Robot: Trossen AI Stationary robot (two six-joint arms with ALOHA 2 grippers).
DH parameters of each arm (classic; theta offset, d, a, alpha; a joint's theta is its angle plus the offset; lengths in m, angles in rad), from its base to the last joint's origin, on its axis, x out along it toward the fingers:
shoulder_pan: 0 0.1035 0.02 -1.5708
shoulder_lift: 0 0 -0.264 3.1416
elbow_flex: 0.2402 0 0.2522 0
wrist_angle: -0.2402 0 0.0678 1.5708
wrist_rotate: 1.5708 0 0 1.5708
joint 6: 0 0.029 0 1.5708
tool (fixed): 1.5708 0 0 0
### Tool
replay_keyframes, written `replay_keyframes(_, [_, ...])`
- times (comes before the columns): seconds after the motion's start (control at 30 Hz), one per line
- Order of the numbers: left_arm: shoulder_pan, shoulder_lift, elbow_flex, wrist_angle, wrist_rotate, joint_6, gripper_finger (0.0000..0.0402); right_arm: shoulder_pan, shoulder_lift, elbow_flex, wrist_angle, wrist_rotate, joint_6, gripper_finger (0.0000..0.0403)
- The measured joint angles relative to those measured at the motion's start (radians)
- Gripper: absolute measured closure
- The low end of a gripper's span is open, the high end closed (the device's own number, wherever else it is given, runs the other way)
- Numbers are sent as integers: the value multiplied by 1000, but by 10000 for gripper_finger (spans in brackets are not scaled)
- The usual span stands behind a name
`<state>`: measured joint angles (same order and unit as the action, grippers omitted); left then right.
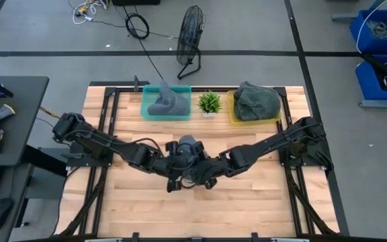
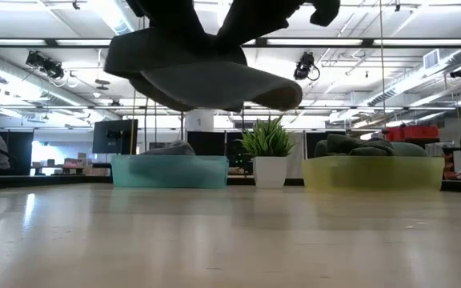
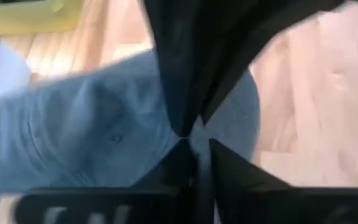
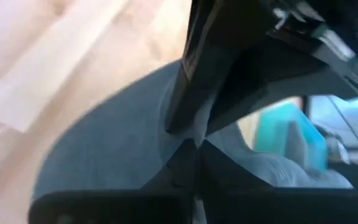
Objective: Pick & Place hat
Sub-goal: Put the blue cap into the blue bin
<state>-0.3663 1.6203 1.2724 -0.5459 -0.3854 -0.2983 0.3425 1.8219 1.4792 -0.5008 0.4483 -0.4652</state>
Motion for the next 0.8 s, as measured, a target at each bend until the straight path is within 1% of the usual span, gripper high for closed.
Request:
replay_keyframes(0.07, [11, 0, 0, -5, -4, -30, 381, 0, 0, 0, -7, 54, 45, 380])
replay_keyframes(0.1, [17, 0, 0, -8, -6, -45, 389, -1, 0, 0, -13, 78, 66, 374])
replay_keyframes(0.23, [36, 0, -1, -21, 2, -61, 391, -3, 0, 0, -40, 100, 92, 342])
replay_keyframes(0.37, [56, 0, -1, -71, 5, -98, 396, 13, 0, 0, -83, 108, 114, 305])
replay_keyframes(0.43, [71, 0, -1, -110, -12, -119, 396, 28, -3, 0, -129, 164, 137, 289])
replay_keyframes(0.5, [84, 0, -1, -141, -45, -123, 395, 46, -9, 0, -191, 242, 179, 275])
replay_keyframes(0.57, [97, -5, -1, -156, -94, -85, 396, 69, -13, 0, -274, 298, 247, 266])
replay_keyframes(0.67, [125, -33, -1, -185, -210, -46, 396, 104, -15, 0, -389, 300, 348, 260])
replay_keyframes(0.8, [197, -103, -1, -283, -317, -100, 393, 146, -26, 0, -502, 297, 488, 264])
